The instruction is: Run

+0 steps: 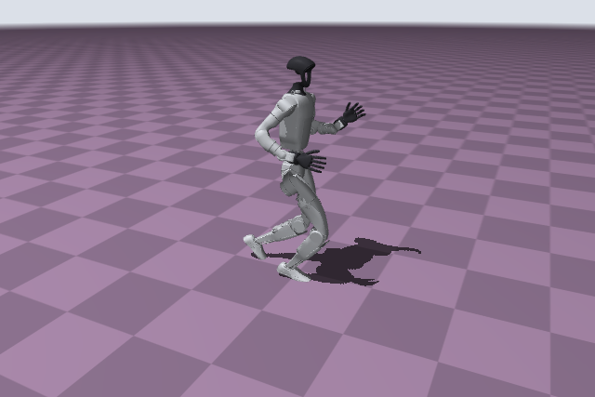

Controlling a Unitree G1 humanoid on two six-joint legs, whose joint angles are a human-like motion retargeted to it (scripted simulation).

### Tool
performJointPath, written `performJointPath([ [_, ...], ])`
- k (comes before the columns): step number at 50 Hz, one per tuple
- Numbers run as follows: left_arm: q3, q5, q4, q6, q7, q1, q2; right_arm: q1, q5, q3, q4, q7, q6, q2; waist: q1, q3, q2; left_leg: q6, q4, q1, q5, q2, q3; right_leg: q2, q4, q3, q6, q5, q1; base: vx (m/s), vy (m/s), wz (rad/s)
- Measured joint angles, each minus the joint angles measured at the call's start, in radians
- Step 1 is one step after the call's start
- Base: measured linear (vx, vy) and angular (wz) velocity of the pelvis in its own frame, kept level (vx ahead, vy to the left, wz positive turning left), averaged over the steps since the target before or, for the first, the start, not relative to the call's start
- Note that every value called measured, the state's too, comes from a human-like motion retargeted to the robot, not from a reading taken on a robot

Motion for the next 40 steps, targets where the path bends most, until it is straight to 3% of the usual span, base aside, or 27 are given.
performJointPath([
  [2, -0.028, -0.025, 0.067, 0.034, -0.089, 0.146, -0.011, -0.131, -0.026, 0.004, -0.075, -0.032, 0.016, 0.003, 0.067, -0.012, -0.001, 0.028, 0.281, -0.193, 0.03, 0.063, -0.003, 0.059, -0.064, 0.02, -0.024, -0.036, 0.072, -0.06, -0.06, 0.08],
  [5, -0.026, -0.043, 0.199, 0.101, -0.207, 0.377, -0.003, -0.44, -0.12, -0.036, -0.205, -0.101, 0.036, -0.015, 0.19, -0.001, -0.03, 0.125, 0.587, -0.502, -0.101, 0.122, 0.009, 0.116, -0.173, 0.092, -0.063, -0.171, 0.228, -0.02, -0.04, -0.06],
  [7, 0.021, -0.067, 0.235, 0.11, -0.256, 0.534, 0.019, -0.637, -0.178, -0.07, -0.272, -0.146, 0.046, -0.038, 0.258, -0.003, -0.061, 0.158, 0.567, -0.667, -0.159, 0.107, 0.034, 0.109, -0.239, 0.132, -0.051, -0.202, 0.316, 0.01, -0.01, -0.09],
  [9, 0.075, -0.113, 0.243, 0.102, -0.289, 0.667, 0.021, -0.738, -0.186, -0.082, -0.325, -0.166, 0.04, -0.044, 0.295, -0.022, -0.098, 0.164, 0.397, -0.744, -0.191, 0.052, 0.079, 0.064, -0.277, 0.141, 0.006, -0.142, 0.394, 0.06, 0.08, -0.02],
  [11, 0.099, -0.154, 0.246, 0.096, -0.292, 0.736, -0.006, -0.731, -0.172, -0.07, -0.354, -0.151, 0.024, -0.024, 0.296, -0.052, -0.136, 0.149, 0.172, -0.726, -0.193, -0.038, 0.123, -0.013, -0.224, 0.135, 0.081, -0.016, 0.425, 0.02, 0.11, 0.1],
  [13, 0.09, -0.159, 0.245, 0.096, -0.252, 0.714, -0.052, -0.644, -0.158, -0.037, -0.334, -0.117, 0.015, 0.011, 0.258, -0.076, -0.164, 0.163, 0.036, -0.647, -0.21, -0.126, 0.153, -0.115, -0.033, 0.124, 0.111, 0.112, 0.383, -0.04, 0.1, 0.0],
  [15, 0.075, -0.128, 0.227, 0.093, -0.192, 0.594, -0.095, -0.514, -0.149, -0.006, -0.246, -0.09, 0.025, 0.047, 0.196, -0.074, -0.171, 0.226, 0.004, -0.537, -0.32, -0.191, 0.145, -0.234, 0.249, 0.105, 0.068, 0.15, 0.276, -0.04, 0.11, -0.2],
  [17, 0.071, -0.058, 0.216, 0.091, -0.112, 0.349, -0.107, -0.371, -0.136, 0.02, -0.089, -0.063, 0.029, 0.062, 0.114, -0.052, -0.169, 0.266, -0.08, -0.385, -0.437, -0.25, 0.109, -0.307, 0.45, 0.131, 0.015, 0.067, 0.093, -0.01, 0.11, -0.23],
  [18, 0.08, -0.035, 0.204, 0.089, -0.074, 0.225, -0.104, -0.301, -0.122, 0.031, -0.018, -0.045, 0.022, 0.059, 0.074, -0.045, -0.157, 0.258, -0.145, -0.301, -0.459, -0.262, 0.085, -0.307, 0.483, 0.138, -0.002, 0.021, 0.001, 0.03, 0.06, -0.22],
  [20, 0.103, -0.017, 0.152, 0.064, -0.011, 0.029, -0.086, -0.162, -0.072, 0.037, 0.065, -0.006, 0.007, 0.032, 0.005, -0.043, -0.107, 0.188, -0.28, -0.139, -0.411, -0.244, 0.035, -0.257, 0.409, 0.111, -0.011, -0.038, -0.131, 0.07, -0.02, -0.15],
  [23, 0.089, -0.03, 0.036, -0.006, 0.03, -0.074, -0.044, 0.026, 0.019, -0.006, 0.063, 0.05, 0.006, -0.007, -0.052, -0.056, -0.022, 0.012, -0.307, -0.004, -0.141, -0.138, -0.021, -0.09, 0.047, 0.048, 0.03, -0.025, -0.181, 0.05, -0.12, 0.07],
  [25, 0.06, -0.038, -0.013, -0.028, 0.016, -0.055, -0.03, 0.089, 0.057, -0.035, 0.025, 0.052, 0.015, -0.009, -0.043, -0.062, 0.022, -0.061, -0.152, -0.017, 0.034, -0.054, -0.042, 0.027, -0.142, 0.032, 0.048, 0.021, -0.157, -0.05, -0.09, 0.06],
  [28, 0.017, -0.054, 0.023, 0.007, -0.06, 0.09, -0.033, 0.003, 0.028, -0.043, -0.059, 0.011, 0.017, -0.009, 0.037, -0.043, 0.027, -0.033, 0.234, -0.13, 0.084, 0.04, -0.041, 0.112, -0.091, 0.05, -0.032, -0.06, -0.071, -0.07, -0.06, -0.08],
  [30, 0.005, -0.065, 0.124, 0.064, -0.128, 0.219, -0.045, -0.18, -0.053, -0.055, -0.113, -0.044, 0.036, -0.015, 0.113, -0.009, 0.017, 0.053, 0.514, -0.294, -0.032, 0.108, -0.041, 0.145, -0.046, 0.073, -0.102, -0.19, 0.013, -0.05, -0.07, -0.06],
  [33, 0.036, -0.094, 0.257, 0.121, -0.228, 0.443, -0.059, -0.505, -0.158, -0.097, -0.203, -0.137, 0.048, -0.017, 0.225, -0.003, -0.035, 0.167, 0.59, -0.573, -0.206, 0.111, 0.003, 0.126, -0.129, 0.129, -0.092, -0.262, 0.182, -0.01, -0.02, -0.01],
  [35, 0.088, -0.15, 0.266, 0.118, -0.286, 0.601, -0.043, -0.644, -0.157, -0.116, -0.279, -0.165, 0.034, -0.013, 0.277, -0.022, -0.086, 0.183, 0.403, -0.68, -0.24, 0.069, 0.071, 0.073, -0.223, 0.147, -0.024, -0.188, 0.306, 0.06, 0.07, 0.21],
  [37, 0.123, -0.201, 0.25, 0.103, -0.301, 0.701, -0.046, -0.665, -0.134, -0.11, -0.343, -0.153, 0.008, -0.003, 0.292, -0.056, -0.131, 0.145, 0.112, -0.688, -0.211, -0.024, 0.133, -0.004, -0.24, 0.142, 0.067, -0.038, 0.382, 0.05, 0.11, 0.34],
  [40, 0.114, -0.206, 0.223, 0.091, -0.238, 0.683, -0.088, -0.57, -0.114, -0.068, -0.343, -0.107, -0.001, 0.03, 0.233, -0.091, -0.174, 0.145, -0.111, -0.595, -0.191, -0.162, 0.182, -0.151, -0.001, 0.133, 0.122, 0.146, 0.356, -0.03, 0.1, 0.26],
])
